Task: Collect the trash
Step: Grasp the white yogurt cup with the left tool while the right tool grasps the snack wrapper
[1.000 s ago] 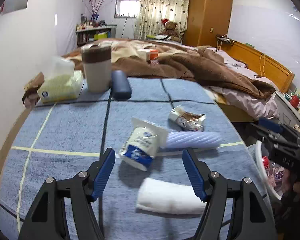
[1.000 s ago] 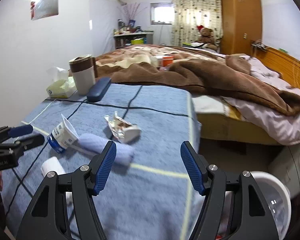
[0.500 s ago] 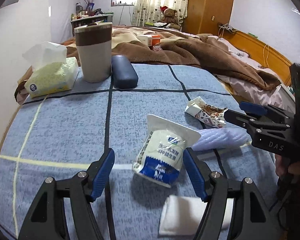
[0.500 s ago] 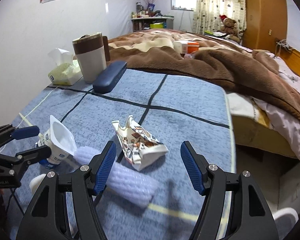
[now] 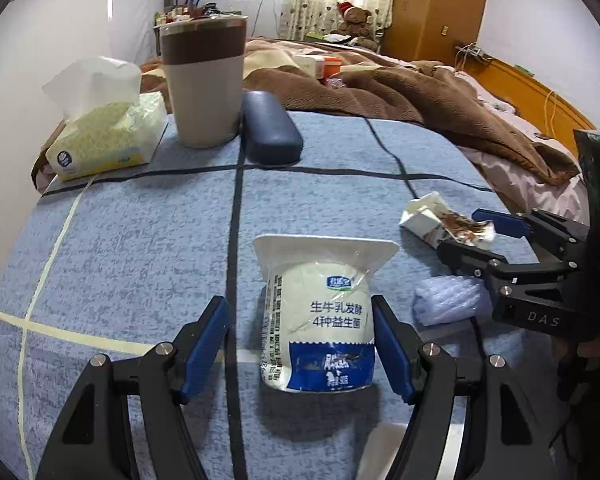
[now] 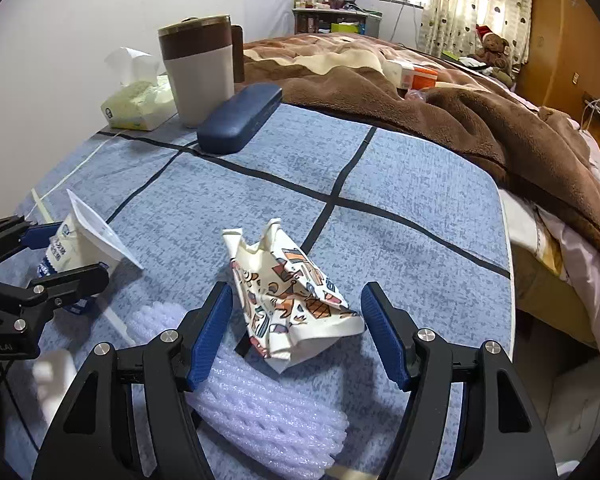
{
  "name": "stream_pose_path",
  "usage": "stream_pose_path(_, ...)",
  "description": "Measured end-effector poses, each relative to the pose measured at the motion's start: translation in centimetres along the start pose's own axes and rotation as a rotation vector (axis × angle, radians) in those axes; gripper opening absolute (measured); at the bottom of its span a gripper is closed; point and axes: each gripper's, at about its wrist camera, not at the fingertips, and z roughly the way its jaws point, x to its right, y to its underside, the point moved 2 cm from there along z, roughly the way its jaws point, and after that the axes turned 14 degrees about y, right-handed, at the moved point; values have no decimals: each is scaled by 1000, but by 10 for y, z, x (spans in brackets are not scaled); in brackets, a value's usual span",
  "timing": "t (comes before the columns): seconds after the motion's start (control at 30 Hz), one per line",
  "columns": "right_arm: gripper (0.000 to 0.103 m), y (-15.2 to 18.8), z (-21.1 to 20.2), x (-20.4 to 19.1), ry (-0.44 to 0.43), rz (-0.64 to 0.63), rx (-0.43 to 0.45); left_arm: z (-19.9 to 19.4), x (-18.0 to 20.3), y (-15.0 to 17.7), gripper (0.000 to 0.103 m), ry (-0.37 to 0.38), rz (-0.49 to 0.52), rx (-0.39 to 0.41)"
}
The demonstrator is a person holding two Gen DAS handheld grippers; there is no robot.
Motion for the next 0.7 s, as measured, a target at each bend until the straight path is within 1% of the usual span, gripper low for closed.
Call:
stream_pose_path(0.1,68,0,1,1,-3,8,-7,1,-5,0,73,5,-29,6)
stream_pose_path(0.27,68,1,1,1,-4,14,-7,2,-8,1,72,6,-41,8)
stream_pose_path(0.3,65,1,2,0,-6,17,-7,1,-8,1,72,9,-46,12)
stream_pose_path(0.33,65,1,1,0,-8,19,-6,1,-7,1,71,14,-48,12)
stream_pose_path(0.43,64,2,1,-1,-3,21,-1,2,-6,0,66,21,-50,9)
stream_pose_path(0.5,62,2,0,-1,0,27,2,3,-5,0,55,20,-47,6)
stream_pose_path(0.7,59,3,-3,-1,8,28,20,1,2,-1,55,13,-23,18)
